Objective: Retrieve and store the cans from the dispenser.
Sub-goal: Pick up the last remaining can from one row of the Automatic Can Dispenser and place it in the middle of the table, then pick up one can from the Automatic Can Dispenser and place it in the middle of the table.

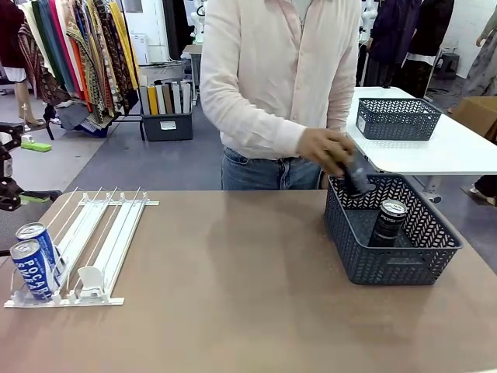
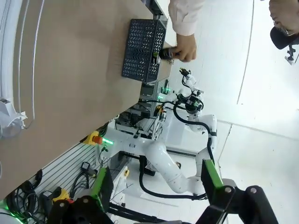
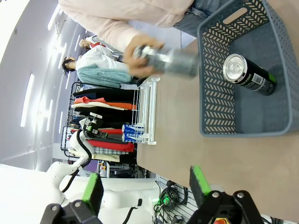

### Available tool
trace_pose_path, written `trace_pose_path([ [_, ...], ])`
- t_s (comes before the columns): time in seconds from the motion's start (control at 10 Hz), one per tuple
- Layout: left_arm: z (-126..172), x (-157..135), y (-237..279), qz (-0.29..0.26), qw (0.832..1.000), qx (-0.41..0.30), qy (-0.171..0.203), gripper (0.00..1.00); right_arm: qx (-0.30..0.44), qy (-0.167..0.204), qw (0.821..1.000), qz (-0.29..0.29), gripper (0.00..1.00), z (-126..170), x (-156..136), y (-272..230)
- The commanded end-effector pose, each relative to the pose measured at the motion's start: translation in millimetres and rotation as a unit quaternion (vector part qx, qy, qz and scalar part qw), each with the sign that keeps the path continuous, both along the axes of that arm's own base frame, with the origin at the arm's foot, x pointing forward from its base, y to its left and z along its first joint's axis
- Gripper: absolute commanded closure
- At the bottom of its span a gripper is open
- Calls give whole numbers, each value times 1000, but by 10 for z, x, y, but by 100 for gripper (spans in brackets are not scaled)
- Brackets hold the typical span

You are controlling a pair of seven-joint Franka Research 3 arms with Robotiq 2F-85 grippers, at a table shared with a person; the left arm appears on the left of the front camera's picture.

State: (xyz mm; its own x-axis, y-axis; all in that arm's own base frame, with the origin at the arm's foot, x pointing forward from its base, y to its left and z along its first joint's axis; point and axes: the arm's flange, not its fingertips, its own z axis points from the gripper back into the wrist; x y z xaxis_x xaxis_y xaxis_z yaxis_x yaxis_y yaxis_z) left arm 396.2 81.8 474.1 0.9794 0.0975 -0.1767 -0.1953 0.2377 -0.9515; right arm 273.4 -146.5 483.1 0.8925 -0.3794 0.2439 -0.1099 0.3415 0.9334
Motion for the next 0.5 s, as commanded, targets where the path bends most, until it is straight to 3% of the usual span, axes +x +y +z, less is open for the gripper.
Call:
trace_pose_path([
  [0.0,9,8,38,8,1000,-4,5,0,8,-20,1000,0,0,12,32,10],
  [0.4,9,8,38,8,1000,-4,5,0,8,-20,1000,0,0,12,32,10],
])
